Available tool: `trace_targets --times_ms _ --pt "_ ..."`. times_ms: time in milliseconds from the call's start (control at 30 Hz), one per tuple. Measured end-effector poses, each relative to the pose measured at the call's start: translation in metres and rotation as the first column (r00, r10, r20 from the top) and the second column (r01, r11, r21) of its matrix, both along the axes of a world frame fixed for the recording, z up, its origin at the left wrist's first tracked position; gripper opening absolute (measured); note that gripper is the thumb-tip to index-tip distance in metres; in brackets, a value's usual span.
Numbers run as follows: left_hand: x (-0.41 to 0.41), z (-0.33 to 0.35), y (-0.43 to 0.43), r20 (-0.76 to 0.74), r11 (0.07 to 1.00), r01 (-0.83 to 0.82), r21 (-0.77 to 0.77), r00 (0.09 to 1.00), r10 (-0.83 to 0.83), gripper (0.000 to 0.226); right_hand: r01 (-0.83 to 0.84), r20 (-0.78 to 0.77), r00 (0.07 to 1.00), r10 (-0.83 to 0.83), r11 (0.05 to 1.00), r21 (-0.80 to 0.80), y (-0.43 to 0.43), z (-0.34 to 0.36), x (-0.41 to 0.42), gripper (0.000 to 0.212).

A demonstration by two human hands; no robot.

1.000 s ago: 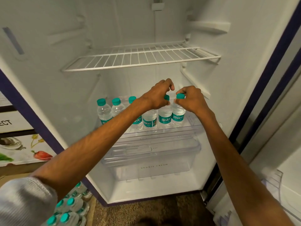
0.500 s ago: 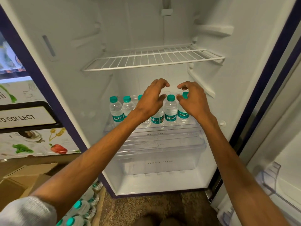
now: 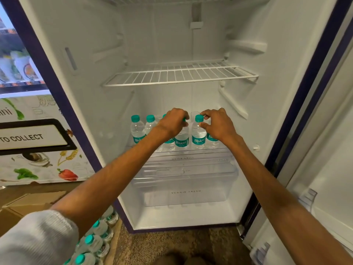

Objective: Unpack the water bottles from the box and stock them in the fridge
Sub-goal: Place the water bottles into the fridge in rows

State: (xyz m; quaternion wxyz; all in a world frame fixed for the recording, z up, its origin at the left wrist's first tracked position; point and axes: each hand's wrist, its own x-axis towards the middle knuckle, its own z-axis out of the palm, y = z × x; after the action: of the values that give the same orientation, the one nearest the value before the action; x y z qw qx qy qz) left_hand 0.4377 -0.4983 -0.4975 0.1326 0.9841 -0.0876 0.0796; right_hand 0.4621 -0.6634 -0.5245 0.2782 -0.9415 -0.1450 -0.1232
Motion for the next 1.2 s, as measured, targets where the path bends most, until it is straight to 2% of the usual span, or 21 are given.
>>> trace_targets --times_ms 233,300,400,467,633,800,900,1033,1200 --pt "-0.003 -0.005 0.0 0.035 0.999 -0.035 -0.037 0.999 0.036 0.042 0.03 0.032 0.999 -0.031 0.999 0.025 0.01 -0.004 -0.003 0.045" --pt "-0.012 -0.01 0.001 0.114 0.997 -0.015 -0.079 0.993 0.024 0.042 0.028 0.104 0.994 -0.037 0.996 0.086 0.017 -0.002 -0.011 0.041" --pt "-0.032 -0.023 0.008 0.316 0.985 0.037 -0.168 0.949 0.018 0.034 -0.076 0.216 0.976 0.036 0.981 0.179 0.036 -0.001 -0.029 0.029" --pt "-0.047 -0.034 0.021 0.394 0.972 0.034 -0.23 0.917 0.061 0.032 -0.143 0.245 0.966 0.083 0.961 0.237 0.053 -0.005 -0.04 0.023" --pt "-0.096 -0.056 0.069 0.408 0.942 0.018 -0.336 0.904 0.128 0.03 -0.293 0.265 0.939 0.22 0.915 0.278 0.107 -0.027 -0.073 0.016" --pt "-0.164 -0.079 0.111 0.348 0.895 -0.026 -0.445 0.916 0.2 0.037 -0.404 0.236 0.911 0.338 0.846 0.347 0.163 -0.059 -0.128 0.01" --pt "-0.205 -0.105 0.133 0.321 0.872 -0.057 -0.487 0.916 0.239 0.035 -0.44 0.199 0.898 0.392 0.818 0.372 0.186 -0.081 -0.165 0.005" --pt "-0.252 -0.158 0.177 0.242 0.819 -0.231 -0.526 0.882 0.404 0.022 -0.508 0.075 0.856 0.512 0.804 0.31 0.226 -0.112 -0.198 0.006" --pt "-0.307 -0.227 0.243 0.004 0.691 -0.53 -0.491 0.792 0.611 0.028 -0.564 -0.319 0.733 0.601 0.799 0.208 0.29 -0.173 -0.217 0.017"
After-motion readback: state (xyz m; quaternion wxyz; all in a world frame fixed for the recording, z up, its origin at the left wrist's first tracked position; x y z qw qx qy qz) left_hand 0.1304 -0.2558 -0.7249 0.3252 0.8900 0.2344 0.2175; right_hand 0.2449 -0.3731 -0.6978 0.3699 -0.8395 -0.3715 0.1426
